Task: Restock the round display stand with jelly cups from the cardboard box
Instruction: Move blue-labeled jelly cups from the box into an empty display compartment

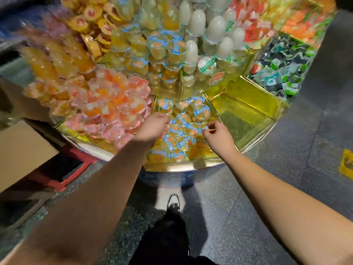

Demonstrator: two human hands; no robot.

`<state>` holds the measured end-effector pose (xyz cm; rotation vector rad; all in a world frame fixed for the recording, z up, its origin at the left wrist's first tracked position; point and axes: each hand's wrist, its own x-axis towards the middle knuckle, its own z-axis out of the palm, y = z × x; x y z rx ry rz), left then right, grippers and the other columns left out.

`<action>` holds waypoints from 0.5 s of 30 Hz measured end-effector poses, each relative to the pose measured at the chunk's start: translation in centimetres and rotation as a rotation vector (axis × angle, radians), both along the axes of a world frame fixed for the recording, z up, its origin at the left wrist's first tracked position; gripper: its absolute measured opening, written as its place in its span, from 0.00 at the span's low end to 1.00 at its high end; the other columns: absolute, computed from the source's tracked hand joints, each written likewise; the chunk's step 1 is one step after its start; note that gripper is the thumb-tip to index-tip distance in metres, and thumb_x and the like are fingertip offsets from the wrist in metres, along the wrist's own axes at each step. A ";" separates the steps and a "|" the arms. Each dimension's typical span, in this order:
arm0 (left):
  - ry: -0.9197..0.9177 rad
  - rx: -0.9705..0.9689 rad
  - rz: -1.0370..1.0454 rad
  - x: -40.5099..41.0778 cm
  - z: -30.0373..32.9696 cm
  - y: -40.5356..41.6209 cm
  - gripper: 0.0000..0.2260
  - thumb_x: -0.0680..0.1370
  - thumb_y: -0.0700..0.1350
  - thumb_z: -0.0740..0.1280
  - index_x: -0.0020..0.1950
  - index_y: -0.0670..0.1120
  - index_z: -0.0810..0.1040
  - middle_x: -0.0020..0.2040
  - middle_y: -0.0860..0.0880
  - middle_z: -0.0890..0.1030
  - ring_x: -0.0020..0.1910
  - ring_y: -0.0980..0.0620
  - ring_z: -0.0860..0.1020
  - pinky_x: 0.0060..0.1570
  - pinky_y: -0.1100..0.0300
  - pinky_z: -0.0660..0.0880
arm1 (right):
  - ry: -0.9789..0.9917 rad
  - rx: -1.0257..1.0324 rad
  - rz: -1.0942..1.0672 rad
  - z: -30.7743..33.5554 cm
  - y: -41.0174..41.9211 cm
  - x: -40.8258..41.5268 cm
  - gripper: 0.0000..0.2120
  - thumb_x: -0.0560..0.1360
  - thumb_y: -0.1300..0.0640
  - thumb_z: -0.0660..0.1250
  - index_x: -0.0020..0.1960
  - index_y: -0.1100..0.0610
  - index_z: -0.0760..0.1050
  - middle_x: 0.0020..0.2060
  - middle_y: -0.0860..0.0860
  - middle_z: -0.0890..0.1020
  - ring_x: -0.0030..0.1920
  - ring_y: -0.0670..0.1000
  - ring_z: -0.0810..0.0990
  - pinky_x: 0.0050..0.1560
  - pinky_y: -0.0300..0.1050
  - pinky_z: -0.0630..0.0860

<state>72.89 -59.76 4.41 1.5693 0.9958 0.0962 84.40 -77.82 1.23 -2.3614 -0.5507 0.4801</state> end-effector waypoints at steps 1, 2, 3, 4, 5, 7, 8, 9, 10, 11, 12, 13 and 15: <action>-0.010 0.077 -0.055 -1.5 1.4 -0.5 0.02 0.79 0.43 0.65 0.49 0.46 0.76 0.43 0.46 0.78 0.42 0.46 0.77 0.47 0.50 0.76 | -0.012 0.011 0.037 1.1 -0.3 -1.0 0.14 0.76 0.55 0.68 0.60 0.59 0.75 0.56 0.57 0.79 0.52 0.55 0.79 0.53 0.45 0.71; -0.009 0.156 -0.073 -3.2 2.4 -0.7 0.04 0.79 0.45 0.66 0.52 0.47 0.77 0.44 0.47 0.79 0.43 0.47 0.78 0.50 0.50 0.77 | -0.026 0.024 0.075 2.3 -0.4 -2.1 0.13 0.77 0.55 0.68 0.59 0.59 0.76 0.55 0.57 0.80 0.52 0.55 0.79 0.52 0.44 0.71; 0.008 0.231 -0.095 -5.0 3.5 -0.8 0.06 0.79 0.46 0.67 0.54 0.47 0.78 0.47 0.46 0.80 0.46 0.46 0.79 0.53 0.50 0.77 | -0.041 0.034 0.119 3.6 -0.4 -3.3 0.12 0.77 0.55 0.68 0.58 0.59 0.77 0.54 0.56 0.80 0.51 0.54 0.79 0.50 0.43 0.71; 0.029 0.326 -0.126 -6.9 4.8 -1.0 0.08 0.79 0.47 0.67 0.56 0.47 0.78 0.51 0.46 0.81 0.50 0.46 0.79 0.55 0.51 0.76 | -0.054 0.036 0.165 4.9 -0.3 -4.5 0.11 0.77 0.55 0.68 0.57 0.59 0.77 0.53 0.55 0.80 0.51 0.53 0.79 0.49 0.43 0.70; 0.061 0.412 -0.137 -8.6 5.7 -0.8 0.10 0.79 0.48 0.66 0.59 0.46 0.78 0.54 0.46 0.81 0.53 0.46 0.79 0.56 0.53 0.75 | -0.063 0.034 0.219 6.3 -0.1 -5.7 0.10 0.77 0.54 0.68 0.56 0.58 0.77 0.52 0.54 0.80 0.51 0.53 0.79 0.49 0.43 0.70; 0.104 0.528 -0.148 -12.2 8.2 -0.3 0.13 0.80 0.50 0.65 0.61 0.45 0.77 0.55 0.46 0.81 0.55 0.47 0.78 0.53 0.57 0.73 | -0.082 0.004 0.349 9.0 0.7 -8.3 0.08 0.77 0.52 0.68 0.53 0.55 0.78 0.51 0.52 0.81 0.51 0.53 0.79 0.49 0.43 0.71; 0.138 0.570 -0.151 -14.1 9.5 -0.1 0.14 0.80 0.50 0.64 0.62 0.45 0.76 0.56 0.47 0.80 0.54 0.47 0.78 0.50 0.58 0.71 | -0.115 -0.022 0.426 10.2 1.3 -9.5 0.08 0.78 0.51 0.67 0.53 0.55 0.78 0.51 0.52 0.81 0.53 0.53 0.79 0.49 0.43 0.71; 0.173 0.619 -0.155 -16.0 10.8 0.1 0.14 0.81 0.50 0.64 0.64 0.45 0.76 0.57 0.47 0.80 0.55 0.47 0.78 0.48 0.59 0.70 | -0.159 -0.052 0.501 11.4 2.1 -10.8 0.08 0.78 0.51 0.66 0.53 0.55 0.78 0.52 0.52 0.81 0.54 0.54 0.79 0.50 0.44 0.71; 0.201 0.655 -0.157 -17.9 11.7 0.5 0.15 0.81 0.50 0.64 0.65 0.45 0.76 0.59 0.46 0.79 0.56 0.46 0.77 0.46 0.60 0.68 | -0.200 -0.071 0.564 12.5 2.9 -12.0 0.09 0.78 0.51 0.65 0.54 0.55 0.79 0.53 0.52 0.81 0.54 0.55 0.79 0.51 0.45 0.71; 0.216 0.681 -0.150 -19.7 12.7 0.9 0.15 0.81 0.49 0.63 0.65 0.45 0.76 0.60 0.45 0.79 0.58 0.46 0.77 0.46 0.61 0.66 | -0.224 -0.072 0.622 13.5 3.9 -13.4 0.10 0.78 0.50 0.65 0.54 0.55 0.78 0.53 0.52 0.81 0.54 0.55 0.79 0.51 0.46 0.72; 0.229 0.698 -0.133 -21.5 13.4 1.5 0.15 0.81 0.49 0.63 0.65 0.45 0.76 0.61 0.45 0.78 0.60 0.46 0.76 0.47 0.61 0.67 | -0.240 -0.061 0.679 14.3 5.0 -14.7 0.09 0.78 0.50 0.65 0.54 0.55 0.78 0.52 0.53 0.81 0.53 0.55 0.79 0.51 0.47 0.73; 0.248 0.707 -0.118 -23.3 14.0 2.0 0.15 0.81 0.50 0.63 0.66 0.46 0.75 0.62 0.45 0.77 0.61 0.46 0.76 0.49 0.61 0.68 | -0.254 -0.051 0.733 14.9 6.1 -16.1 0.09 0.78 0.50 0.65 0.53 0.54 0.78 0.51 0.53 0.81 0.53 0.55 0.79 0.50 0.47 0.73; 0.295 0.726 -0.099 -27.0 14.5 3.4 0.15 0.81 0.50 0.63 0.66 0.46 0.75 0.63 0.44 0.76 0.61 0.45 0.75 0.52 0.59 0.69 | -0.290 -0.039 0.839 15.6 8.6 -18.9 0.08 0.78 0.51 0.66 0.51 0.55 0.78 0.49 0.53 0.81 0.51 0.55 0.79 0.47 0.46 0.72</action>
